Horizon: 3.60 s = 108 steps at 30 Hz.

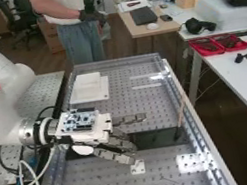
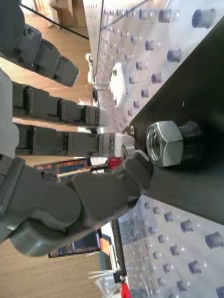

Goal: Grab the bearing and place it in the white container

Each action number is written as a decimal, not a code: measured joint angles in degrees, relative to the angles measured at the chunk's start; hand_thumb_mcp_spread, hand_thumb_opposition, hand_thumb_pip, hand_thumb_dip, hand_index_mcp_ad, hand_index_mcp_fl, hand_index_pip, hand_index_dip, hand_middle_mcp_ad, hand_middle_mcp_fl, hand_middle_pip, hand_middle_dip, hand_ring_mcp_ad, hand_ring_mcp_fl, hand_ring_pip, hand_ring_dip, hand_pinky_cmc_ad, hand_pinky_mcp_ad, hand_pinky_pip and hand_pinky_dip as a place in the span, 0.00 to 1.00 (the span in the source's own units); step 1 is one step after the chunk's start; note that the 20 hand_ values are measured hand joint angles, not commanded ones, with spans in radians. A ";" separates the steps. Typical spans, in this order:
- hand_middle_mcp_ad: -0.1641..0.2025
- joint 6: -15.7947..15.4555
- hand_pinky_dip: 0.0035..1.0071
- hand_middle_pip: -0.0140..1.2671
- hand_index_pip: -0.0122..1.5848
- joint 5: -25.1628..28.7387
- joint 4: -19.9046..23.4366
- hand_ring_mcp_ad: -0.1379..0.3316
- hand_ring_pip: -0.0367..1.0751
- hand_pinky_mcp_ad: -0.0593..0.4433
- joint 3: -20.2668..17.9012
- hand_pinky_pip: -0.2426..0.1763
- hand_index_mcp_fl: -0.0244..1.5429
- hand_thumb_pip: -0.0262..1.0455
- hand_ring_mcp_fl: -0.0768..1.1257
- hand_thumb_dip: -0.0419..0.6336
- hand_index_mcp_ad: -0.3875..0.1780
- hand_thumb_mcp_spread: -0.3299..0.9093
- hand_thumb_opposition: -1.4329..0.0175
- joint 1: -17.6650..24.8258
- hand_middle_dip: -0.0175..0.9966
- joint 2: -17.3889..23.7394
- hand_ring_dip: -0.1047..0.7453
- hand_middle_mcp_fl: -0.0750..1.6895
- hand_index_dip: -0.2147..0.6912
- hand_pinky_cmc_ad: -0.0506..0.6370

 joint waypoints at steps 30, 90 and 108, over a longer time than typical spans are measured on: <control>0.21 0.29 0.17 0.57 0.08 0.40 1.67 0.31 0.14 0.58 -0.69 0.63 0.06 0.57 0.46 0.62 0.29 0.98 0.25 0.68 0.90 4.09 0.92 0.43 0.04 0.74; 0.19 -12.97 0.17 0.57 0.08 53.96 -0.76 0.31 0.14 0.61 -12.18 0.67 0.06 0.57 0.50 0.62 0.29 0.99 0.25 53.73 0.90 25.52 0.92 0.43 0.05 0.74; 0.18 -7.57 0.17 0.57 0.08 64.21 0.89 0.30 0.14 0.64 -11.08 0.67 0.09 0.57 0.50 0.62 0.28 0.99 0.25 61.27 0.90 16.53 0.92 0.43 0.05 0.74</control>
